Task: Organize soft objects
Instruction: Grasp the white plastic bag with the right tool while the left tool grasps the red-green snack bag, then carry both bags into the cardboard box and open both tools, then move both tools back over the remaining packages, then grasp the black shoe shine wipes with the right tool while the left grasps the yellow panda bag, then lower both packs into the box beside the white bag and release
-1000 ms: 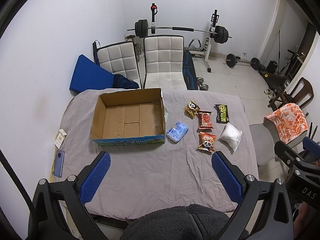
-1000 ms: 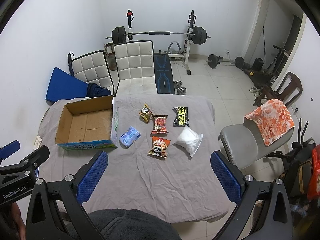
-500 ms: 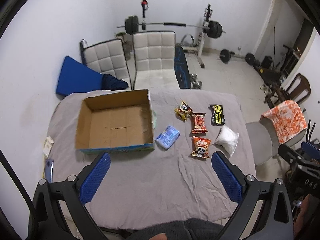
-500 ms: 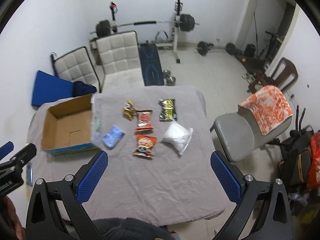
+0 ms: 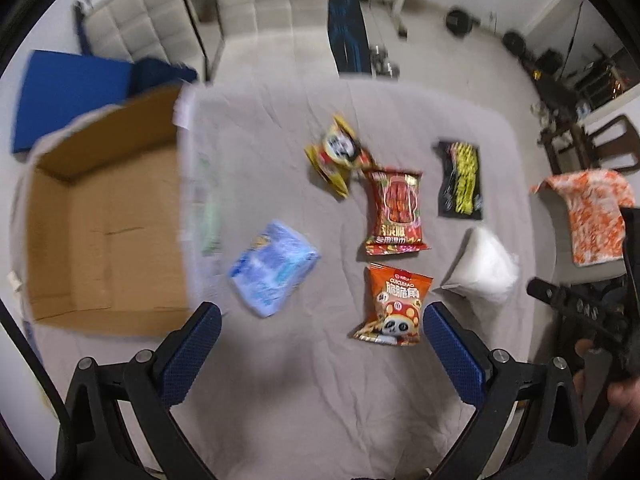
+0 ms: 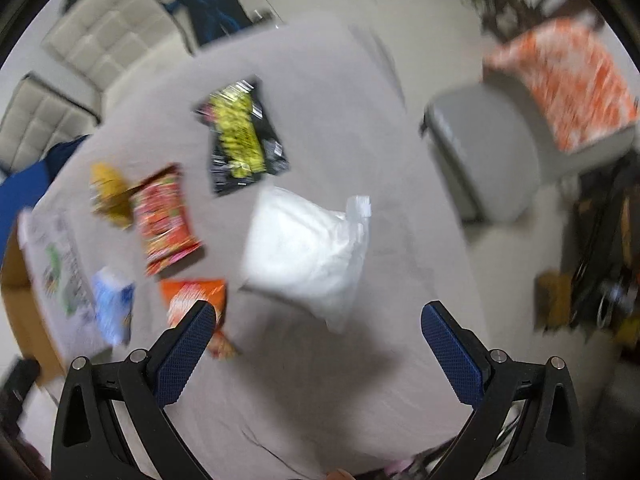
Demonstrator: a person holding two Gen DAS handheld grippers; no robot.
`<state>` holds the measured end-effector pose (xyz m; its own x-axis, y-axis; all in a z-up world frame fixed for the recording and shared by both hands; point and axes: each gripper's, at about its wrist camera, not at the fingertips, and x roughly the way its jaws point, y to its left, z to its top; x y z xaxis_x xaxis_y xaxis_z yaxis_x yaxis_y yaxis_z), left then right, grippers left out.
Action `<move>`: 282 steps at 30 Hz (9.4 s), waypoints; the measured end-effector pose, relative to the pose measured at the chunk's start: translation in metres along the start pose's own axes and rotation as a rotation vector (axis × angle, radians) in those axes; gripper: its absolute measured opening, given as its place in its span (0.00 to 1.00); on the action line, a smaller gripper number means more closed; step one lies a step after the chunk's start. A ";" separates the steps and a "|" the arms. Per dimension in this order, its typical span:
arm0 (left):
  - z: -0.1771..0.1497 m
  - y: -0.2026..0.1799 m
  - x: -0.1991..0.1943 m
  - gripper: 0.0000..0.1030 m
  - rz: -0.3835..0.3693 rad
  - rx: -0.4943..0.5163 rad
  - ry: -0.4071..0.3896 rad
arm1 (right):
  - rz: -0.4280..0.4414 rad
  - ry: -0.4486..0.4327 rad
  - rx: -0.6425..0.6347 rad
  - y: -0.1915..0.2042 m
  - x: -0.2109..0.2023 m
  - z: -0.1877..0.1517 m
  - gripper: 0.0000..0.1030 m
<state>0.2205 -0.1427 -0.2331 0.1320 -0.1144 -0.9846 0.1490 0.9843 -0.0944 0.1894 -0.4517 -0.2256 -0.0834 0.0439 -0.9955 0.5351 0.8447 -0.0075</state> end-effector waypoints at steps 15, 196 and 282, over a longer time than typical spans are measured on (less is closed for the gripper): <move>0.072 -0.058 0.156 1.00 -0.043 0.069 0.255 | 0.017 0.216 0.005 -0.003 0.136 0.037 0.93; 0.010 0.153 -0.109 0.99 -0.084 0.023 -0.241 | 0.066 -0.237 -0.384 0.247 -0.117 -0.085 1.00; -0.015 0.092 -0.055 0.45 -0.079 0.036 -0.168 | 0.209 -0.148 -0.425 0.238 -0.086 -0.123 0.54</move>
<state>0.2124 -0.0434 -0.1896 0.2803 -0.2147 -0.9356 0.1998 0.9664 -0.1619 0.2203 -0.1888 -0.1303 0.1257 0.1852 -0.9746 0.1349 0.9701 0.2017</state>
